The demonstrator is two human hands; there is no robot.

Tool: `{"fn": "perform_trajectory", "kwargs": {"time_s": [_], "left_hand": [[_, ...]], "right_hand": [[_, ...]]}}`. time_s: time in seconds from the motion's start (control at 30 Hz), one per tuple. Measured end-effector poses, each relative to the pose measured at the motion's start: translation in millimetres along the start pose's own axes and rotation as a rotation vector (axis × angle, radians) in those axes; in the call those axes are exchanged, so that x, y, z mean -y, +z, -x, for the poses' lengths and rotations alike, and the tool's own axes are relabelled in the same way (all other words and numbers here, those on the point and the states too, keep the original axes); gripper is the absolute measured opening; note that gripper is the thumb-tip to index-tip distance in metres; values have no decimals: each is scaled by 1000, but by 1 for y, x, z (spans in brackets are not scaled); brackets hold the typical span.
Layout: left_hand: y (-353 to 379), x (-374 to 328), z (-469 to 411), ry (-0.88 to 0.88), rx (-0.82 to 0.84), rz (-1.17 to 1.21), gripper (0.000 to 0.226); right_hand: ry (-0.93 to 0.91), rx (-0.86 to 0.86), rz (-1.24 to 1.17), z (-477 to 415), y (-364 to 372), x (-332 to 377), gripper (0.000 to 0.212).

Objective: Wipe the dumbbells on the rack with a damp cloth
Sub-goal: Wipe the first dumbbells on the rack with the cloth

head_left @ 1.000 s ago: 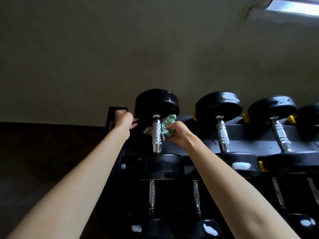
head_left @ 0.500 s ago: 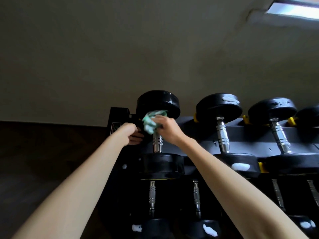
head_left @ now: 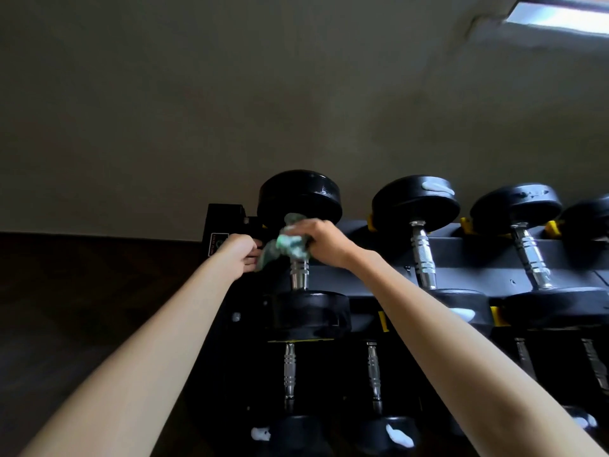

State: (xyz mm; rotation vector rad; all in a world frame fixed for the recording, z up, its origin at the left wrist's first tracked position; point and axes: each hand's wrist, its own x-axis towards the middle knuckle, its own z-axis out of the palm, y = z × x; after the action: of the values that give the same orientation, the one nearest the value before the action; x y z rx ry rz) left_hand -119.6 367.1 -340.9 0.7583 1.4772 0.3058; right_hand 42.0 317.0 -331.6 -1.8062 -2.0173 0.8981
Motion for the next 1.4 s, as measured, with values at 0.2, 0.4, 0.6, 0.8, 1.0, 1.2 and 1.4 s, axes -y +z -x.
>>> {"fn": "perform_trajectory", "kwargs": {"time_s": [0.2, 0.4, 0.6, 0.8, 1.0, 1.2, 1.4], "left_hand": [[6, -5, 4, 93, -68, 43, 28], [19, -18, 28, 172, -63, -61, 25], [49, -40, 73, 351, 164, -150, 23], [91, -45, 121, 387, 546, -296, 30], [151, -36, 143, 561, 421, -197, 20], [229, -23, 168, 671, 255, -192, 19], [274, 0, 181, 676, 137, -404, 15]], "right_hand": [[179, -33, -205, 22, 10, 6, 58], [436, 30, -763, 61, -1, 16, 37], [374, -297, -1629, 112, -32, 12, 40], [149, -342, -1841, 163, -68, 3, 47], [298, -464, -1523, 206, -92, -40, 41], [337, -718, -1411, 253, -123, -90, 18], [464, -869, -1084, 286, -120, -130, 14]]}}
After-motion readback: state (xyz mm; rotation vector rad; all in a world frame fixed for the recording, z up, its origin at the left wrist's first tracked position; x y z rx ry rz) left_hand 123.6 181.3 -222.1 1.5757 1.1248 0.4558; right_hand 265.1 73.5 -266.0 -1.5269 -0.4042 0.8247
